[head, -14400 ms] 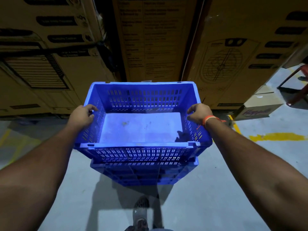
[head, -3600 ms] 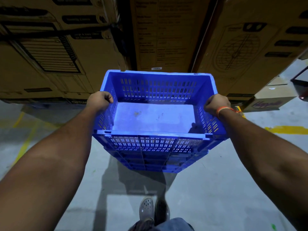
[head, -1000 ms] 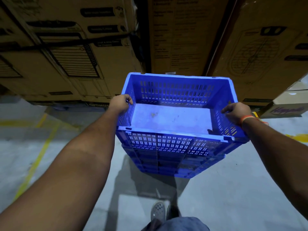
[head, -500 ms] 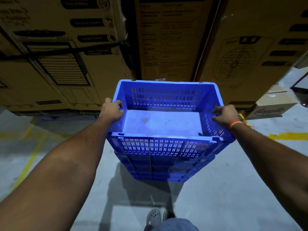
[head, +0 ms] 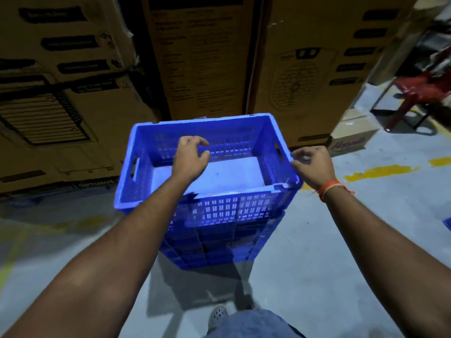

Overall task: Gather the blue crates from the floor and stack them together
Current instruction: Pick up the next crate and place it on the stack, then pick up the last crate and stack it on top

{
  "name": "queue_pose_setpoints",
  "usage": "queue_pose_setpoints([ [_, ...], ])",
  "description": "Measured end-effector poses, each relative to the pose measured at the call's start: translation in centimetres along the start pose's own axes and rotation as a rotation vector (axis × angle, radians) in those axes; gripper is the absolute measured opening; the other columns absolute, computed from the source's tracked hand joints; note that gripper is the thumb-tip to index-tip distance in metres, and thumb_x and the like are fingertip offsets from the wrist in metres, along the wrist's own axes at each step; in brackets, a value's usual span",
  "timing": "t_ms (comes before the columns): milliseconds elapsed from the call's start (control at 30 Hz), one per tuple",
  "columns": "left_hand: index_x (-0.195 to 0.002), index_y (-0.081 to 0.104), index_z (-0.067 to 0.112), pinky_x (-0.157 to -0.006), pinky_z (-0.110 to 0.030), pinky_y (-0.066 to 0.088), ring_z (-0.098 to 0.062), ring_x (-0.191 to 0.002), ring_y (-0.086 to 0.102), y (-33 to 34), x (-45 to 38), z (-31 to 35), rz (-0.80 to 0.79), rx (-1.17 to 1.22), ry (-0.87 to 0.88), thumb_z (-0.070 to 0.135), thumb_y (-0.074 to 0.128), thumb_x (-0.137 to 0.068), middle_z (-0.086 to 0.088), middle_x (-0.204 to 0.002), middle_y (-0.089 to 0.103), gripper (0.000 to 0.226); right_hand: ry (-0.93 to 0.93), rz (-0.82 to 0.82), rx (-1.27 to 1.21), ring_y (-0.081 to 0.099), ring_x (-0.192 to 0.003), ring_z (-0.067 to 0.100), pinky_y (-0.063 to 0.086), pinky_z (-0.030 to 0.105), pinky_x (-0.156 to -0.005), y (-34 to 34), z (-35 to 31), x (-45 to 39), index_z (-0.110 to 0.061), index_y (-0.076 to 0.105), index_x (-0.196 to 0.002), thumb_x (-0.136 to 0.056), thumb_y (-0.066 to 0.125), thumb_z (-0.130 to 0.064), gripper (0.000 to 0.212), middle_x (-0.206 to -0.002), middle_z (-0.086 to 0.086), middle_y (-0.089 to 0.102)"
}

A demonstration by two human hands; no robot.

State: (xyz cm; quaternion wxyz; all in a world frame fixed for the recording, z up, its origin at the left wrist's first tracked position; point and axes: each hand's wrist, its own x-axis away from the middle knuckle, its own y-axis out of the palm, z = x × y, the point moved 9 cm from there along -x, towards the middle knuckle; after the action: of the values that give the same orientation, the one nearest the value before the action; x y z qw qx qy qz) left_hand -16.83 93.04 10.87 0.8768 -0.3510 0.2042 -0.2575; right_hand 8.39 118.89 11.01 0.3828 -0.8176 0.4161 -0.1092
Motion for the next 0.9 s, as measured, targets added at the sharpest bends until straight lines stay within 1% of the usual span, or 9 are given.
queue_pose_setpoints([
  [67,-0.111,0.065,0.024,-0.083,-0.033,0.052,-0.017,-0.076,0.066,3.2,0.3,4.5,-0.066,0.101,0.062,0.025,0.062,-0.090,-0.005,-0.125,0.052,0.022,0.040,0.030,-0.033,0.066,-0.091,0.015,0.054,0.024,-0.090,-2.4,1.8,2.1,-0.015,0.077,-0.098,-0.074,0.071,-0.016,0.025,-0.102,0.011,0.067],
  [133,-0.108,0.064,0.025,-0.078,-0.030,0.051,-0.016,-0.076,0.068,6.6,0.9,9.6,-0.152,0.210,0.142,0.023,0.062,-0.091,-0.003,-0.120,0.056,0.018,0.129,0.065,-0.086,0.067,-0.079,0.010,0.050,0.008,-0.070,-5.1,4.7,4.6,-0.015,0.077,-0.094,-0.076,0.070,-0.012,0.019,-0.089,0.004,0.072],
  [167,-0.107,0.064,0.027,-0.077,-0.029,0.050,-0.016,-0.077,0.070,8.3,1.3,12.2,-0.196,0.257,0.187,0.022,0.062,-0.090,0.000,-0.116,0.059,0.017,0.172,0.087,-0.106,0.065,-0.071,0.006,0.047,0.008,-0.064,-6.6,6.4,6.0,-0.016,0.077,-0.092,-0.077,0.069,-0.012,0.017,-0.083,0.000,0.071],
  [267,-0.103,0.065,0.026,-0.073,-0.029,0.051,-0.016,-0.078,0.071,13.7,3.3,19.9,-0.381,0.387,0.272,0.025,0.062,-0.090,0.005,-0.102,0.070,0.014,0.297,0.154,-0.173,0.060,-0.063,0.003,0.050,0.023,-0.070,-11.2,12.9,10.6,-0.021,0.076,-0.092,-0.080,0.070,-0.013,0.015,-0.078,-0.013,0.066],
  [400,-0.102,0.065,0.026,-0.073,-0.030,0.052,-0.013,-0.079,0.073,21.9,7.2,29.4,-0.637,0.501,0.367,0.026,0.061,-0.089,0.006,-0.090,0.071,0.013,0.449,0.240,-0.202,0.069,-0.081,0.018,0.055,0.035,-0.080,-17.5,21.3,17.1,-0.022,0.075,-0.094,-0.083,0.072,-0.015,0.014,-0.088,-0.004,0.073],
  [533,-0.103,0.066,0.024,-0.059,-0.019,0.044,-0.005,-0.072,0.070,31.2,11.7,37.8,-0.815,0.460,0.434,0.019,0.062,-0.093,0.004,-0.091,0.072,0.012,0.572,0.324,-0.217,0.068,-0.078,0.014,0.055,0.034,-0.076,-23.4,29.0,22.5,-0.025,0.075,-0.093,-0.084,0.072,-0.016,0.013,-0.087,-0.004,0.073],
  [733,-0.100,0.067,0.030,-0.065,-0.029,0.049,-0.014,-0.083,0.073,44.8,18.0,49.1,-1.062,0.406,0.471,0.026,0.062,-0.092,0.012,-0.104,0.069,0.010,0.693,0.412,-0.235,0.068,-0.081,0.008,0.053,0.021,-0.075,-31.9,39.3,26.7,-0.027,0.074,-0.094,-0.085,0.071,-0.019,0.013,-0.088,-0.007,0.074],
  [833,-0.099,0.067,0.029,-0.063,-0.025,0.047,-0.015,-0.081,0.073,49.9,20.4,53.9,-1.126,0.384,0.503,0.023,0.062,-0.093,0.010,-0.102,0.070,0.010,0.726,0.432,-0.232,0.066,-0.073,0.009,0.048,0.010,-0.065,-35.2,43.2,27.5,-0.020,0.074,-0.096,-0.086,0.069,-0.013,0.013,-0.087,-0.001,0.074],
  [900,-0.101,0.067,0.027,-0.060,-0.021,0.046,-0.017,-0.080,0.073,52.7,21.4,56.2,-1.169,0.396,0.487,0.020,0.063,-0.094,0.009,-0.101,0.070,0.011,0.737,0.466,-0.242,0.064,-0.067,0.006,0.046,0.008,-0.062,-37.0,45.4,27.7,-0.018,0.075,-0.094,-0.085,0.069,-0.009,0.014,-0.084,0.002,0.074],
])
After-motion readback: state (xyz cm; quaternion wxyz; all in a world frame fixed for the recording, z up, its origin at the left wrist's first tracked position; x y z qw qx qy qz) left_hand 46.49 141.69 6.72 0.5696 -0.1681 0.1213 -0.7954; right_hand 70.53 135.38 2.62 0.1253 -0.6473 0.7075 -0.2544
